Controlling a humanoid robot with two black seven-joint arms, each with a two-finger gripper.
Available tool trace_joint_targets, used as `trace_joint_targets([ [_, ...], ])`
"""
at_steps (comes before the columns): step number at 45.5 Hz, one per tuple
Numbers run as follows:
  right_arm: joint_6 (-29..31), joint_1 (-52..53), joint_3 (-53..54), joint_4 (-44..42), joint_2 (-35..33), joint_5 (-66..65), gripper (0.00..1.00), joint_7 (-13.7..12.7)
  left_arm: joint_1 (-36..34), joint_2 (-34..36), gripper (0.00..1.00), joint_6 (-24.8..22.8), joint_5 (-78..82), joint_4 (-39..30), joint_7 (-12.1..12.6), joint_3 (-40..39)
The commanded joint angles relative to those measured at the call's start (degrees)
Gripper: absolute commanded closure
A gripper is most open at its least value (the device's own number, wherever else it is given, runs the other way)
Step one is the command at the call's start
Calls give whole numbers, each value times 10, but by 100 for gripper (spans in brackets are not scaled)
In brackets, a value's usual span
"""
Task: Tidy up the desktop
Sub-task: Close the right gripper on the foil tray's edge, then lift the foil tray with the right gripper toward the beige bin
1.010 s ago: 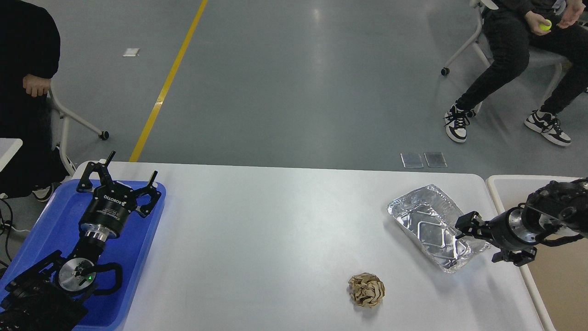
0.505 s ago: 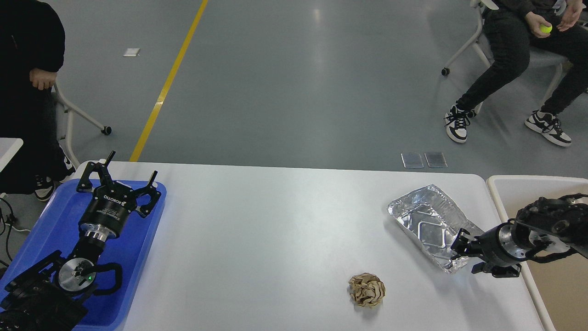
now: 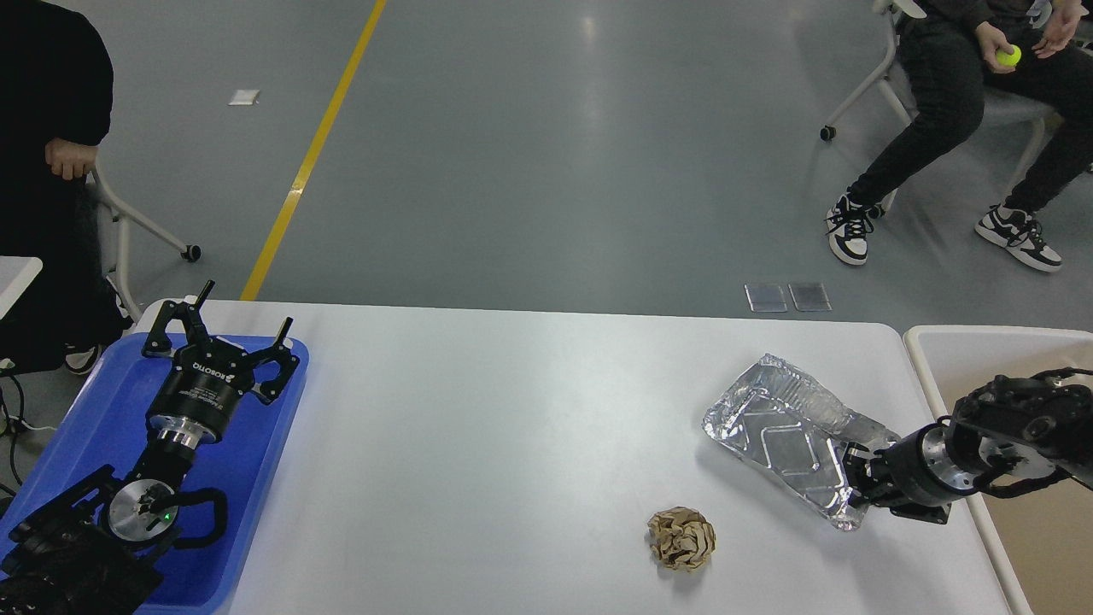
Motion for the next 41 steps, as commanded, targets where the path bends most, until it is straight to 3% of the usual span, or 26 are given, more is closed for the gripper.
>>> trace_joint_targets([
  [1,-1,38,-21,32,-19,-38,100,0,0,0,1,0,0,0,0,1],
  [11,1,149,-64,121,-63,-104,100,-23,0,0,1,0,0,0,0,1],
  [21,10,312,-151,243,-70,-174,100,-110,0,0,1,0,0,0,0,1],
  [32,27,436,-213,328,-78,-175,100,-117,0,0,1,0,0,0,0,0],
  [41,104,516,-220,355,-96,-176,100,-117,0,0,1,0,0,0,0,0],
])
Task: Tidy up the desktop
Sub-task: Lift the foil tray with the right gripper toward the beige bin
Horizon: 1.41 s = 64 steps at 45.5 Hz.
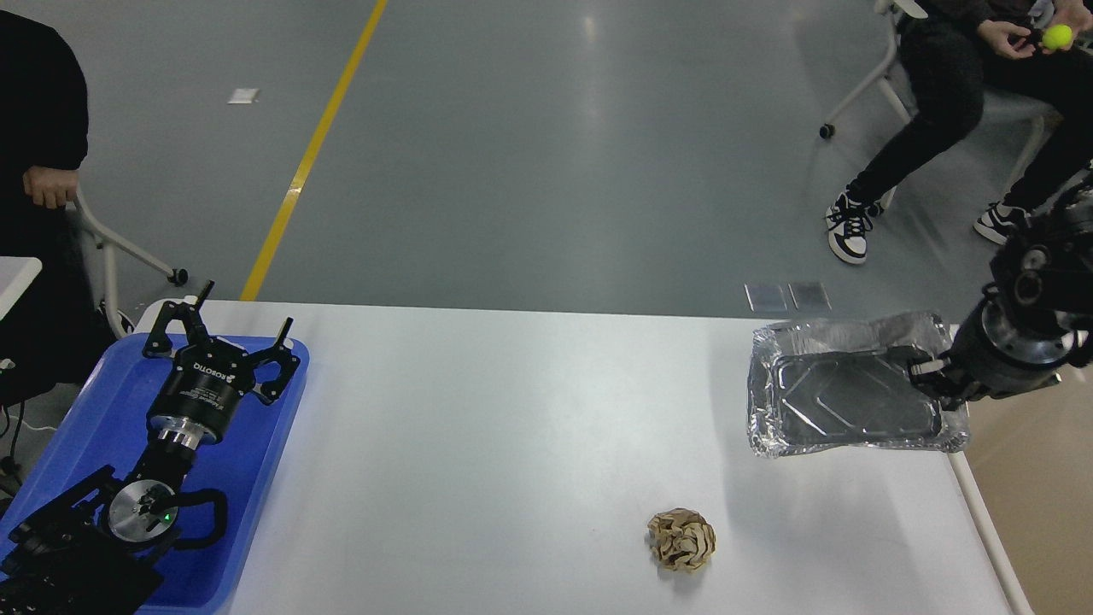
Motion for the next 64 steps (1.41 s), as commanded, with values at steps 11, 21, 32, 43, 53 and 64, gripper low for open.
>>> trace_joint_targets([
  [11,132,204,-31,76,-30,-5,100,-8,0,1,1,0,0,0,0,0],
  [21,150,287,-30,91,-37,-2,100,-8,0,0,1,0,0,0,0,0],
  [32,150,317,-30,99,-37,2,100,-8,0,0,1,0,0,0,0,0],
  [43,150,318,-30,104,-38,2,100,-8,0,0,1,0,0,0,0,0],
  [53,150,317,-32,106,-40,0,100,-9,0,0,1,0,0,0,0,0],
  [64,150,310,-59,99,-59,-3,100,-10,0,1,1,0,0,0,0,0],
])
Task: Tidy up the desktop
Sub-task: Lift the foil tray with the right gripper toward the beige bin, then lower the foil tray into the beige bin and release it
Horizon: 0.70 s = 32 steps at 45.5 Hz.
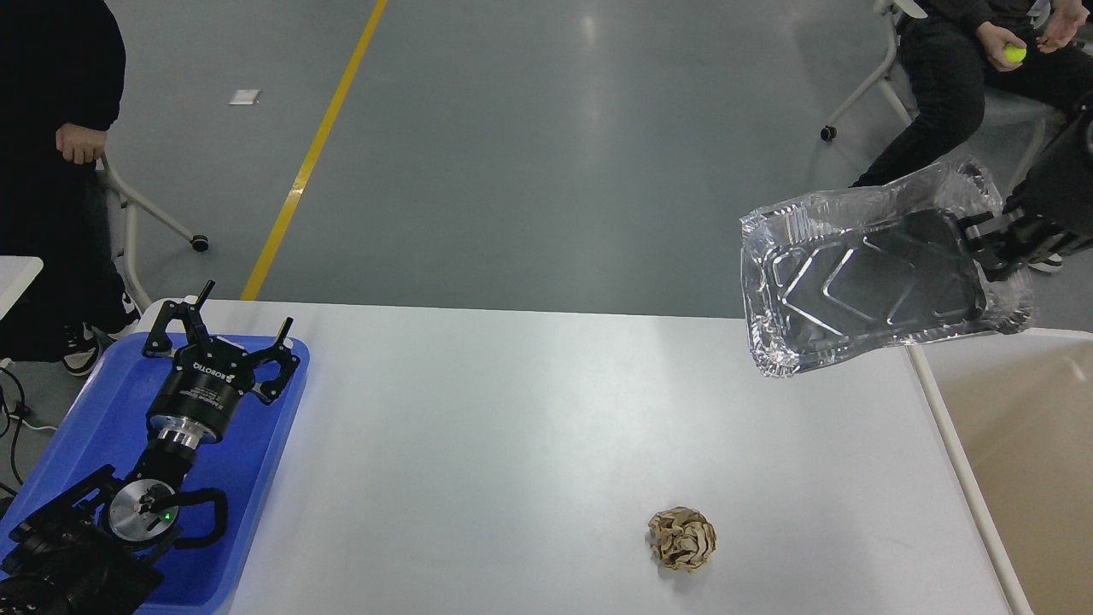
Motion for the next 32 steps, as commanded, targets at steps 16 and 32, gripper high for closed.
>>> trace_joint_targets([
  [16,0,-62,-75,-66,-52,-7,100,-8,0,0,1,0,0,0,0,0],
  [32,0,-236,-38,-206,-131,-1,100,-21,0,0,1,0,0,0,0,0],
])
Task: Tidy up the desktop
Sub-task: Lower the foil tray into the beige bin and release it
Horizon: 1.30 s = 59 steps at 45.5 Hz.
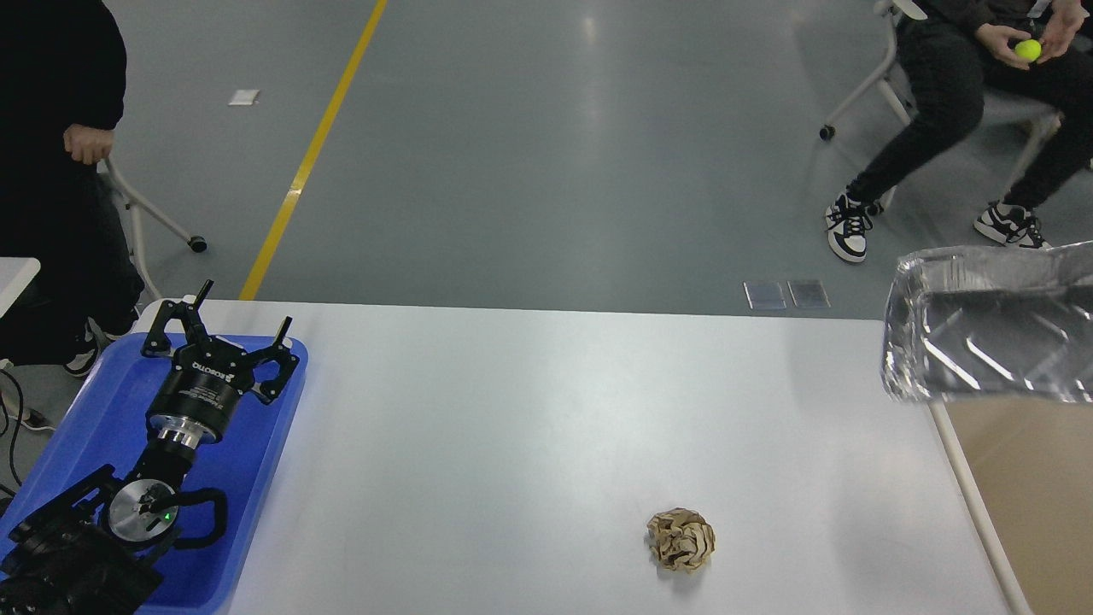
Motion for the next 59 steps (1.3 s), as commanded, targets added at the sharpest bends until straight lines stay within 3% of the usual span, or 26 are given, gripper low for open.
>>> trace_joint_targets([
  [1,0,-125,32,-96,-52,7,100,-4,0,0,1,0,0,0,0,0],
  [18,-18,-375,202,-222,-93,11,100,-2,0,0,1,0,0,0,0,0],
  [35,-206,-524,315,-238,-88,12,100,-2,0,1,1,0,0,1,-1,0],
  [43,-254,-590,382,-239,-78,49,100,-2,0,1,1,0,0,1,-1,0],
  [54,-421,-669,390,-254,-29,134,100,-3,0,1,1,0,0,0,-1,0],
  [59,-451,-689,391,-278,-6,179,100,-3,1,1,1,0,0,1,-1,0],
])
